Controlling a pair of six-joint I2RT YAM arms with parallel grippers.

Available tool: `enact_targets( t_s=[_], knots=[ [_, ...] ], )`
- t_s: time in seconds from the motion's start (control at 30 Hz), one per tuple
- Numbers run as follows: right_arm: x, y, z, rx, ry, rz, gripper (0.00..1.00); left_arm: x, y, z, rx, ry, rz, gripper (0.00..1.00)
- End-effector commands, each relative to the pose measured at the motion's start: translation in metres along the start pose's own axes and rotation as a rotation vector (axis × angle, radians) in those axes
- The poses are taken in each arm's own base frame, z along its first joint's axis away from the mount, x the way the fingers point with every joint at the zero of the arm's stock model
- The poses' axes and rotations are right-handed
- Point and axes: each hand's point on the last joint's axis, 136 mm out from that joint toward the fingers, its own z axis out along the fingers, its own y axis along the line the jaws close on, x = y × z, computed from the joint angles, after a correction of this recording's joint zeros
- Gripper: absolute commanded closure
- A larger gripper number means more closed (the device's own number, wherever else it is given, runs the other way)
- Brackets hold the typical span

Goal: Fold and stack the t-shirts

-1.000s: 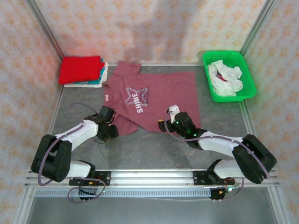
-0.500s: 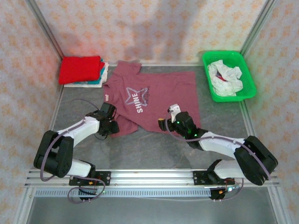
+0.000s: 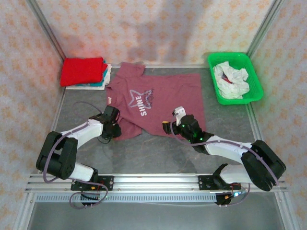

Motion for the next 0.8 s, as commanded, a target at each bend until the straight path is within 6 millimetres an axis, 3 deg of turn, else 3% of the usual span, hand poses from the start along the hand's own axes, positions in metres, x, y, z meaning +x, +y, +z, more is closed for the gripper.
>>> enact_targets(
  t_s=[0.0,0.17,0.23,0.4,0.53,0.77],
  knots=[
    [-0.010,-0.004,-0.004,0.026,-0.043,0.000,0.23,0.005,0.001,-0.007,0.000,-0.013,0.006,0.80],
    [-0.015,-0.027,-0.014,0.150,-0.097,0.013,0.22,0.005,-0.003,-0.026,0.047,-0.039,-0.012,0.92],
    [-0.015,-0.043,-0.019,0.221,-0.101,0.048,0.17,0.005,-0.001,-0.032,0.048,-0.052,-0.010,0.94],
    [-0.012,-0.089,-0.043,0.371,-0.054,0.320,0.17,0.012,0.000,-0.049,0.061,-0.035,0.006,1.00],
    [0.024,-0.128,-0.075,0.549,0.109,0.647,0.18,0.023,0.002,-0.060,0.084,-0.016,-0.015,1.00],
    [0.081,-0.149,-0.117,0.671,0.383,0.894,0.23,0.046,-0.003,-0.077,0.181,0.029,-0.122,1.00]
  ],
)
